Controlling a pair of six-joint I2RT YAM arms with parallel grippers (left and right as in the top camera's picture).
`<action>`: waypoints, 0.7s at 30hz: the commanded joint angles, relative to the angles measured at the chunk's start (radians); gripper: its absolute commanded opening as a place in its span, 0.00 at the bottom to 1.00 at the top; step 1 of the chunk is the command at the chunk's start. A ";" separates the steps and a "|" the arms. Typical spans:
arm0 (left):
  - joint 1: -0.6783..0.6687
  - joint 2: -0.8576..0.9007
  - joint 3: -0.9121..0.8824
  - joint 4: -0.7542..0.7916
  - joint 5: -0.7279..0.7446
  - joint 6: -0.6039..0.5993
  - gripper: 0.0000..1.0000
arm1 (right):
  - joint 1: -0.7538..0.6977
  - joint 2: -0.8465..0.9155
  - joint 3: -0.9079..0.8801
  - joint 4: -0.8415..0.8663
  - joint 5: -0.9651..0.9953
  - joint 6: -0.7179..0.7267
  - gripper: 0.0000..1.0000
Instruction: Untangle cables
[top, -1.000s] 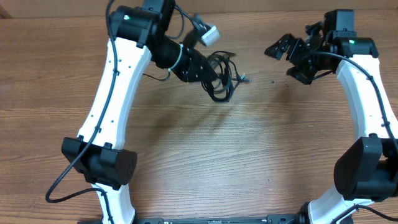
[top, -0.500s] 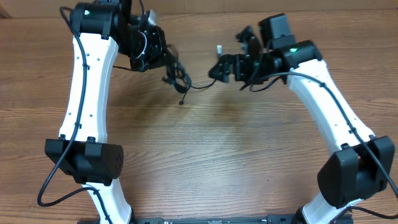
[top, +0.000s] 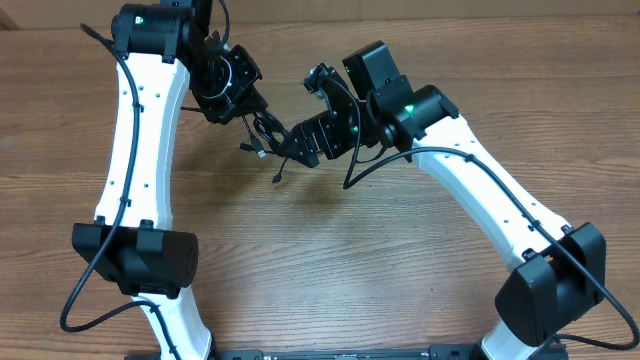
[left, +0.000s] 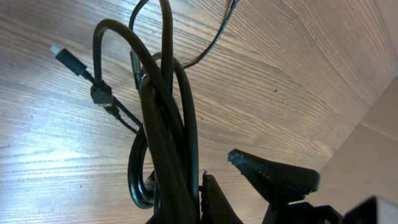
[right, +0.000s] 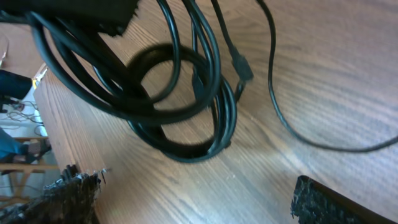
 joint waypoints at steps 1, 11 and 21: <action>-0.005 -0.023 0.008 -0.019 -0.006 -0.106 0.04 | 0.041 -0.045 0.015 0.025 0.005 -0.074 1.00; -0.004 -0.023 0.008 -0.116 0.027 -0.301 0.04 | 0.079 -0.043 0.014 0.053 0.036 -0.159 0.87; 0.010 -0.023 0.008 -0.136 0.153 -0.341 0.04 | 0.079 -0.042 0.012 0.041 0.070 -0.180 0.65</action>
